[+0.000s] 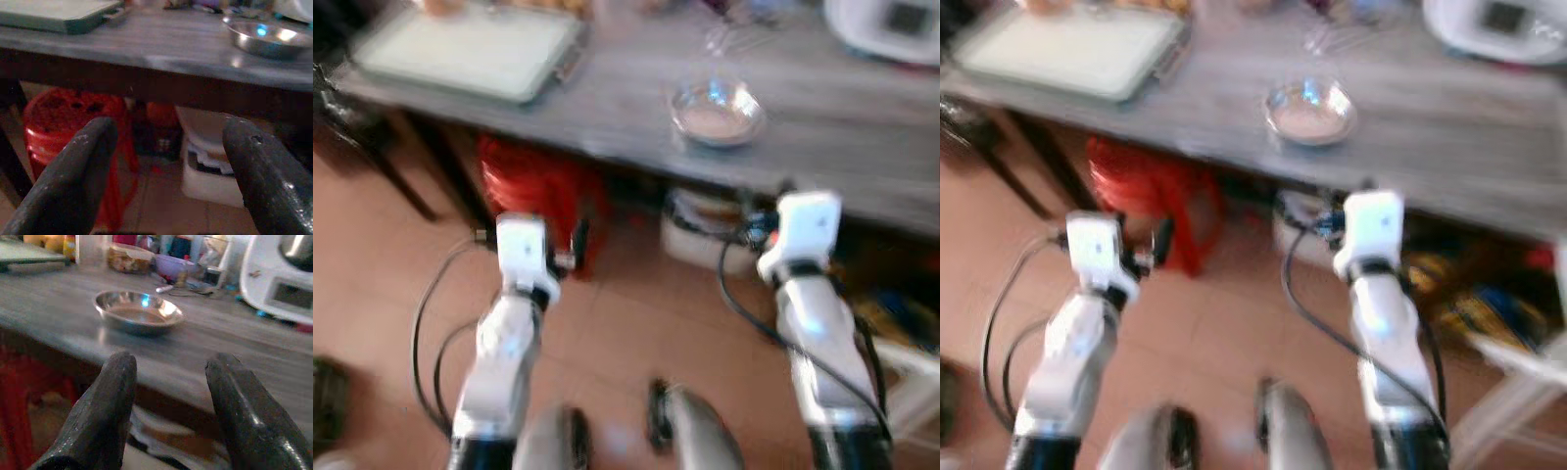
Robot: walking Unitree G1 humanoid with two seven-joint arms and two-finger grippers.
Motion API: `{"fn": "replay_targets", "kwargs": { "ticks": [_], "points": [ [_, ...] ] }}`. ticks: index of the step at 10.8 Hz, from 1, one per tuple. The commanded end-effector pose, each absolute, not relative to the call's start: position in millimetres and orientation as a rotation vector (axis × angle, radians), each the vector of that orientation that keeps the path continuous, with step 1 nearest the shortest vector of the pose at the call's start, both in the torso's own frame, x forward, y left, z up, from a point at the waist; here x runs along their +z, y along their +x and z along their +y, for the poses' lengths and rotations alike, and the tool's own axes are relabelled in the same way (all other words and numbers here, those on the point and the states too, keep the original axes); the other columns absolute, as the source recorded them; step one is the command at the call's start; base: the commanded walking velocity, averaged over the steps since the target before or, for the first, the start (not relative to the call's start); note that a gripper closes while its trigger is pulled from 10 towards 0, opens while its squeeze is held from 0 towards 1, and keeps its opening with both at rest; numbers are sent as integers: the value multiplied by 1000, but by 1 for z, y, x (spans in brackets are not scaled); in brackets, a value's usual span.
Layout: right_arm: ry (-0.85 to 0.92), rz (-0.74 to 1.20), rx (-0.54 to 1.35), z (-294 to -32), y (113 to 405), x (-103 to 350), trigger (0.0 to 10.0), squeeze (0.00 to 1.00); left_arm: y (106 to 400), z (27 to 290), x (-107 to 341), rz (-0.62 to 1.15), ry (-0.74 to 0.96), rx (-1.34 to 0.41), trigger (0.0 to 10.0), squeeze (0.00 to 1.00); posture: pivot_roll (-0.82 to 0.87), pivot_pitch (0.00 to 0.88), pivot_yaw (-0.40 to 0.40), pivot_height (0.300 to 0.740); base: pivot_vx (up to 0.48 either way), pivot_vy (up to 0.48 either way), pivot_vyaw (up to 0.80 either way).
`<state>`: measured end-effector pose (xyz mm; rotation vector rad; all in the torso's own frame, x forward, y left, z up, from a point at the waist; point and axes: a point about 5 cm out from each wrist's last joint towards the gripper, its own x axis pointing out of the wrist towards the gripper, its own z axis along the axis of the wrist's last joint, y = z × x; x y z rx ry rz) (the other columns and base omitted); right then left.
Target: Setting the table
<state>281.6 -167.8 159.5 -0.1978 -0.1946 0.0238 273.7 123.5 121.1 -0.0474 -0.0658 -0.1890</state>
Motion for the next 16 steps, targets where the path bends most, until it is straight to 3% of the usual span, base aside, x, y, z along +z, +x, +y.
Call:
{"fn": "replay_targets", "kwargs": {
  "ticks": [1, 6, 8, 14, 16],
  "points": [
    [-235, -195, 40, -163, 282, 160, 10000, 0, 272, 127, 119, -56, -40, -181, 10000, 0, -51, 177, 6, 740, -307, 0, 0],
    [-241, -97, -51, -171, 287, 148, 10000, 0, 274, 126, 117, -49, -46, -192, 10000, 0, -56, 172, 7, 740, -275, 0, 0],
    [-225, -147, -19, -167, 288, 155, 10000, 0, 272, 125, 115, -40, -40, -198, 10000, 0, -48, 180, 9, 740, 0, 0, 0],
    [-225, -199, -23, -170, 294, 170, 10000, 0, 269, 126, 117, -62, -63, -228, 10000, 0, -45, 182, 6, 740, 0, 0, -800],
    [-241, -228, -2, -166, 297, 176, 10000, 0, 269, 126, 120, -77, -84, -244, 10000, 0, -48, 180, 3, 740, 366, 0, -800]
  ]
}}
